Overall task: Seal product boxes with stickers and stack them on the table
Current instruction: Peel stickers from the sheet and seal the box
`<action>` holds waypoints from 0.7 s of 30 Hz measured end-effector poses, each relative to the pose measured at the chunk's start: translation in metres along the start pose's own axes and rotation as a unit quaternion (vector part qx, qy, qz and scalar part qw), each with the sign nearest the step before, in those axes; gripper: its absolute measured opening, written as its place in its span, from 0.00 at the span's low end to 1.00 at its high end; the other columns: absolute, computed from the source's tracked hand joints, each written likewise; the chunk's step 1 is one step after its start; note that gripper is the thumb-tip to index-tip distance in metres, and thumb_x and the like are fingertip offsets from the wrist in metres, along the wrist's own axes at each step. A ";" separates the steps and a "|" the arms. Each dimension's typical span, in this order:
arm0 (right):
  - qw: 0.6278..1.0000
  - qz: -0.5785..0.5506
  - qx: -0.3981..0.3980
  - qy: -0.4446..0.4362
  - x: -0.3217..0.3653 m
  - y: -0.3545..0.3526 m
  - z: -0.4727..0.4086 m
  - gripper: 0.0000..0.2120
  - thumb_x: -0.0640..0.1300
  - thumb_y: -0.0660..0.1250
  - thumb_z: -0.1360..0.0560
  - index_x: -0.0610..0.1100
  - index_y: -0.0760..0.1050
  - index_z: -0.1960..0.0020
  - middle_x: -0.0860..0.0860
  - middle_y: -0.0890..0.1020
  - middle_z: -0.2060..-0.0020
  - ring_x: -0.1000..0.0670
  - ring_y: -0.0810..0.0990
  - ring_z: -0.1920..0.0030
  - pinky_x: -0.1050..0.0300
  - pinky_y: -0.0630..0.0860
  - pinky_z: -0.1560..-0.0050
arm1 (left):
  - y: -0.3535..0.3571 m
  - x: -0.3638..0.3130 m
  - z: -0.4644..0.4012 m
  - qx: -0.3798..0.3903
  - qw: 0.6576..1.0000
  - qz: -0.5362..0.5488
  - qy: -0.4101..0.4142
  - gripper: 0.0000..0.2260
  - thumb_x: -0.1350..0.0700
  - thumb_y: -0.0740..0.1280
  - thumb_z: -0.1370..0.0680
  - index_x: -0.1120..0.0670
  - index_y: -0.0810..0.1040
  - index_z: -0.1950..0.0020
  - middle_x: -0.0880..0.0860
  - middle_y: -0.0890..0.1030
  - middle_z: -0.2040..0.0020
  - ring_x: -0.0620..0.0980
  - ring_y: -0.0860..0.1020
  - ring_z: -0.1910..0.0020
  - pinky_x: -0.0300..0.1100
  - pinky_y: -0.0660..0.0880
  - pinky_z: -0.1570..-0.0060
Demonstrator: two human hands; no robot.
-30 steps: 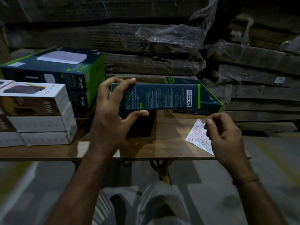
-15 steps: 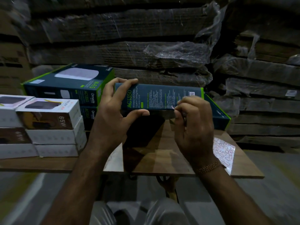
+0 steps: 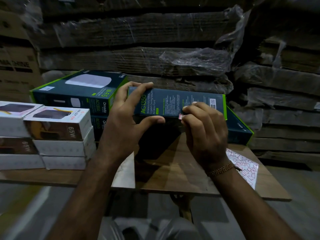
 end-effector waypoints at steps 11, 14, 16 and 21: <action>0.997 0.021 -0.017 -0.071 -0.008 0.000 -0.006 0.12 0.33 0.76 0.23 0.40 0.78 0.42 0.40 0.87 0.49 0.39 0.84 0.44 0.46 0.77 0.47 | -0.001 0.002 -0.001 0.009 1.000 -0.006 -0.009 0.37 0.39 0.75 0.26 0.48 0.71 0.19 0.53 0.68 0.25 0.47 0.69 0.26 0.28 0.67 0.29; 0.997 0.024 -0.014 -0.078 -0.009 0.001 -0.006 0.12 0.33 0.76 0.23 0.40 0.78 0.42 0.40 0.87 0.49 0.39 0.84 0.44 0.46 0.77 0.48 | 0.000 0.003 -0.002 0.011 1.000 -0.008 -0.008 0.37 0.40 0.75 0.26 0.49 0.71 0.19 0.54 0.69 0.25 0.48 0.70 0.26 0.28 0.68 0.29; 0.996 0.025 -0.013 -0.081 -0.009 0.001 -0.006 0.12 0.33 0.76 0.23 0.40 0.78 0.42 0.40 0.87 0.49 0.39 0.84 0.44 0.45 0.77 0.47 | -0.001 0.003 -0.002 0.010 1.000 -0.008 -0.008 0.37 0.39 0.75 0.26 0.48 0.71 0.19 0.54 0.69 0.25 0.49 0.69 0.25 0.33 0.70 0.28; 0.996 0.030 -0.006 -0.086 -0.010 0.001 -0.004 0.13 0.34 0.76 0.23 0.41 0.78 0.42 0.40 0.87 0.48 0.39 0.83 0.43 0.45 0.77 0.47 | -0.001 0.003 -0.002 0.006 1.000 -0.006 -0.005 0.36 0.40 0.76 0.26 0.48 0.71 0.20 0.54 0.69 0.26 0.49 0.70 0.25 0.35 0.70 0.27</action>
Point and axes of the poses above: each hand's wrist, its own z-axis away from the middle knuckle, its own y-axis out of the palm, x = y × z, the point moved 5 cm from there along -z, towards the middle knuckle
